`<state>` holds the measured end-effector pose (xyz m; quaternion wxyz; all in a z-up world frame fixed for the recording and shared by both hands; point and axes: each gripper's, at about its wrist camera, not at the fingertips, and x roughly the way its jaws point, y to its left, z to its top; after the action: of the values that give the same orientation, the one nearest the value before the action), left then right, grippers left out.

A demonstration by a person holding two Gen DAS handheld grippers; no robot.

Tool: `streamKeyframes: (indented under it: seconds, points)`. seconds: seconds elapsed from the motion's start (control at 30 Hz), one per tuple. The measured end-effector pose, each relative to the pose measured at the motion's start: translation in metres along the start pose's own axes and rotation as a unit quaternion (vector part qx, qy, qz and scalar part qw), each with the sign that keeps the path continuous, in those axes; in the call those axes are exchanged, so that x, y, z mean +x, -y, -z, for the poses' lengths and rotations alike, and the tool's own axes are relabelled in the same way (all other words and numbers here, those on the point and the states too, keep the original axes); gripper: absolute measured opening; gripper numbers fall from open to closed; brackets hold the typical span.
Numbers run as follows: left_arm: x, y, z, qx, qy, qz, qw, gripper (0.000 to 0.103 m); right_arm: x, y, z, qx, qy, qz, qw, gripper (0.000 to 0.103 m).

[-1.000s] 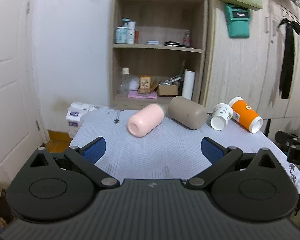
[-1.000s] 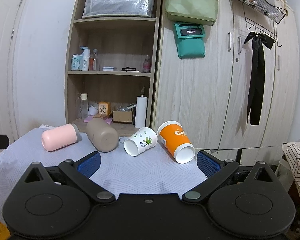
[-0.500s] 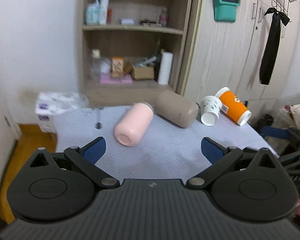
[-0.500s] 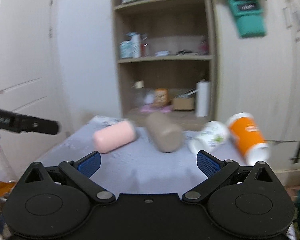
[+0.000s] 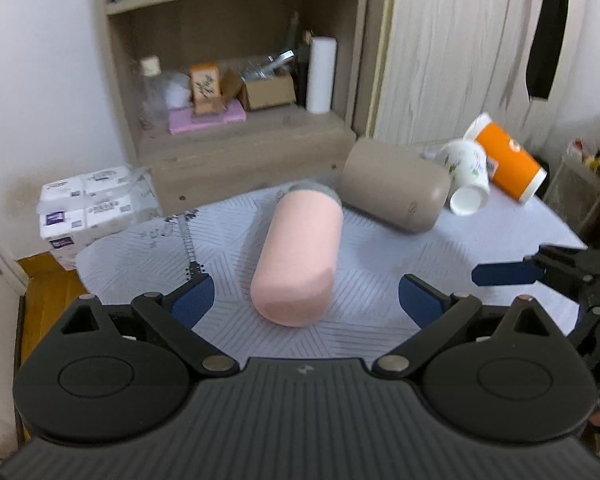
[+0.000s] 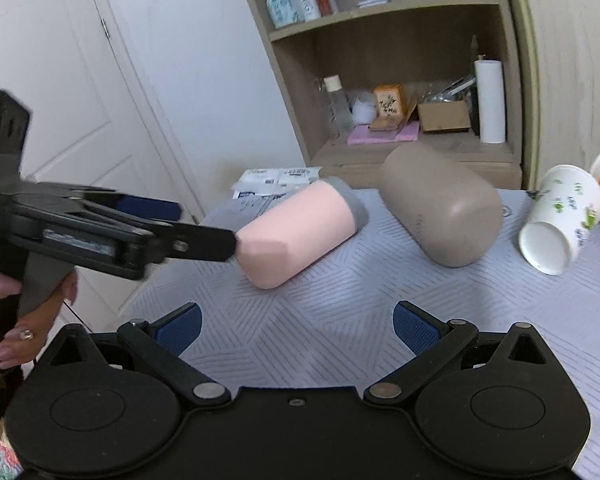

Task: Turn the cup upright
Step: 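Move the left gripper to the lying pink cup and close around it, then lift the pink cup with the left gripper and rotate it upright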

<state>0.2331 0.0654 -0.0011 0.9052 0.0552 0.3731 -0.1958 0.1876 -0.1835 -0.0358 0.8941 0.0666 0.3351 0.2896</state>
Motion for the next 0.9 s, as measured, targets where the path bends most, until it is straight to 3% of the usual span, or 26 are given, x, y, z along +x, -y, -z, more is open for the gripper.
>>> streamKeyframes:
  seconds: [0.2,0.37,0.43,0.5,0.53,0.9]
  points:
    - [0.034,-0.024,-0.009,-0.052,-0.044,0.078,0.9946,0.097,0.009,-0.002,-0.005,-0.001,-0.023,-0.001,1.000,0.103]
    - [0.050,-0.032,-0.017,-0.033,-0.056,0.068,0.9956,0.094,0.024,-0.003,-0.012,-0.020,-0.034,0.009,0.999,0.103]
    - [0.058,-0.033,-0.017,-0.017,-0.065,0.064,0.9957,0.086,0.028,-0.004,-0.012,-0.025,-0.037,0.011,0.999,0.103]
    - [0.064,-0.033,-0.015,-0.003,-0.084,0.080,0.9933,0.064,0.030,-0.003,-0.013,-0.026,-0.039,0.012,0.999,0.103]
    - [0.067,-0.033,-0.014,-0.002,-0.092,0.084,0.9923,0.061,0.031,-0.001,-0.013,-0.022,-0.040,0.009,0.999,0.103]
    - [0.071,-0.031,-0.012,-0.051,-0.129,0.104,0.9848,0.060,0.034,0.004,-0.010,0.000,-0.045,-0.017,0.999,0.103]
